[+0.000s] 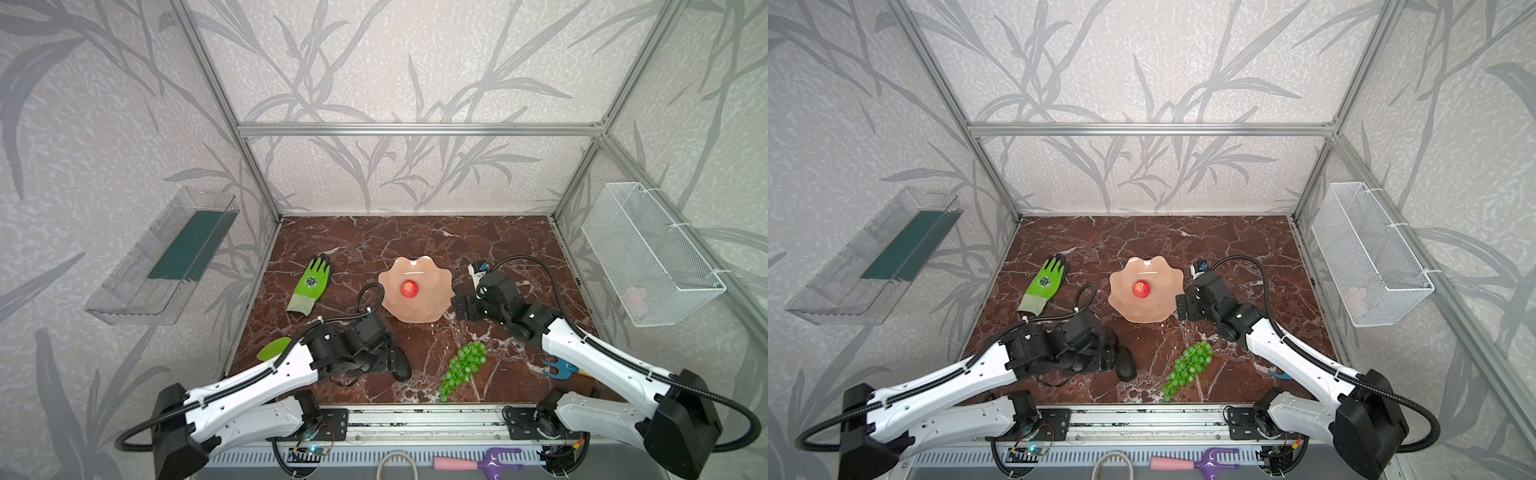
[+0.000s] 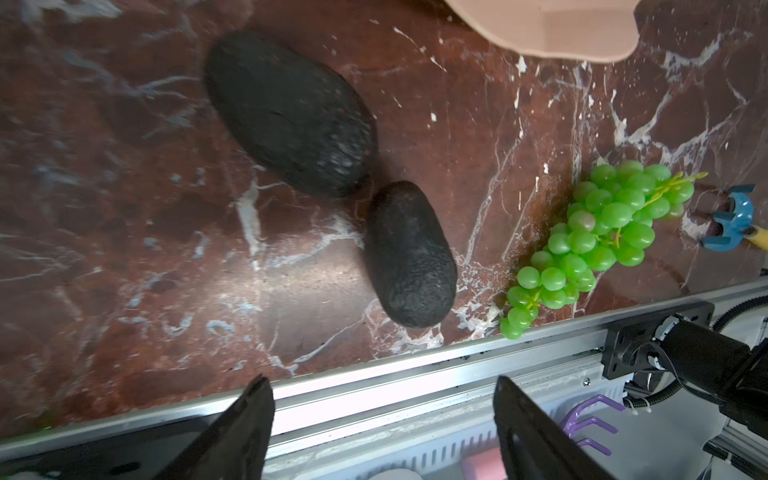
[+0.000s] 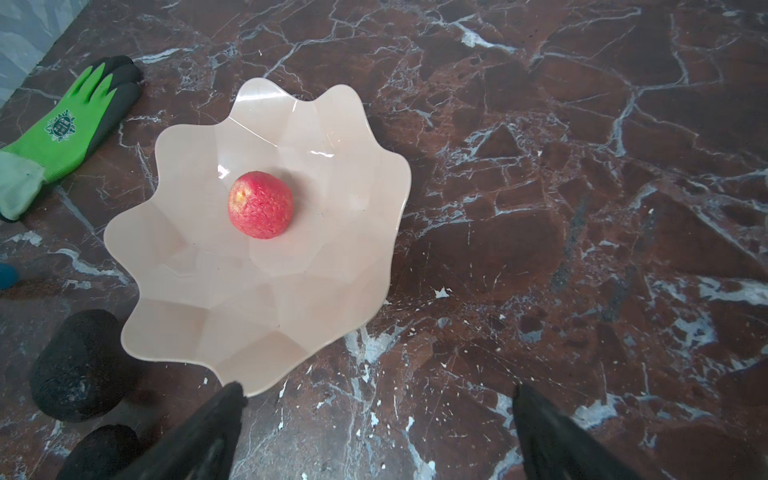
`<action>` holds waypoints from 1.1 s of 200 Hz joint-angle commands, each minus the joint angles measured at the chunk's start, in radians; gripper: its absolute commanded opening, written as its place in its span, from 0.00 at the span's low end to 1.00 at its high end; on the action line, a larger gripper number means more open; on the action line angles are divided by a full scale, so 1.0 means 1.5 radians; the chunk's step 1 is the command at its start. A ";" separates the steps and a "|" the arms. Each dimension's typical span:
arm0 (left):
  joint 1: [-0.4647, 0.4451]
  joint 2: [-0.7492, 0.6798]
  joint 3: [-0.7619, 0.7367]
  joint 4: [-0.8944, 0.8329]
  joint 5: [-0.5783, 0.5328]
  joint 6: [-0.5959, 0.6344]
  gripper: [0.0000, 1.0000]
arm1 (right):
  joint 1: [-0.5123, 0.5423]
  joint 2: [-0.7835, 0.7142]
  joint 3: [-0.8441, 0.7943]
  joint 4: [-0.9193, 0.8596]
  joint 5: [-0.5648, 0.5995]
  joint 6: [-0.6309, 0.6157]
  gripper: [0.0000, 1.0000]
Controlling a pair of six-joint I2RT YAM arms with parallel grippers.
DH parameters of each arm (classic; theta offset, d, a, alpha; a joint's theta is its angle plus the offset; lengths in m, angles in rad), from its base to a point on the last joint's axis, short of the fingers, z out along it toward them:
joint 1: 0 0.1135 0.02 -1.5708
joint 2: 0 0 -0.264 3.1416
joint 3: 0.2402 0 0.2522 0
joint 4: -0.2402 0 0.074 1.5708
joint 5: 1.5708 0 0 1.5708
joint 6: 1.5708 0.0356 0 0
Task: Place and organize the fake fruits in the fruit bowl
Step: 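Grasp the nearer avocado with the left gripper while the right gripper withdraws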
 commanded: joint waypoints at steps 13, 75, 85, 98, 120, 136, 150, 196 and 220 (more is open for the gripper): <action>-0.037 0.088 0.010 0.088 -0.011 -0.049 0.84 | -0.007 -0.056 -0.026 -0.017 -0.004 -0.006 0.99; -0.045 0.187 -0.017 0.174 0.022 -0.046 0.83 | -0.013 -0.134 -0.051 -0.052 0.004 -0.012 0.99; -0.044 0.195 -0.023 0.183 0.023 -0.046 0.82 | -0.013 -0.141 -0.054 -0.055 0.005 -0.011 0.99; -0.044 0.204 -0.025 0.185 0.024 -0.045 0.81 | -0.014 -0.148 -0.057 -0.057 0.004 -0.008 0.99; -0.044 0.212 -0.031 0.183 0.020 -0.043 0.78 | -0.013 -0.154 -0.062 -0.052 0.002 -0.001 0.99; -0.044 0.212 -0.037 0.180 0.017 -0.044 0.74 | -0.014 -0.152 -0.065 -0.047 -0.001 0.002 0.99; -0.043 0.211 -0.040 0.176 0.013 -0.042 0.68 | -0.015 -0.150 -0.067 -0.043 -0.003 0.003 0.99; -0.043 0.212 -0.043 0.160 0.003 -0.016 0.54 | -0.015 -0.146 -0.072 -0.030 -0.004 0.010 0.99; -0.042 0.208 -0.035 0.151 0.012 0.004 0.45 | -0.015 -0.143 -0.070 -0.026 -0.005 0.010 0.99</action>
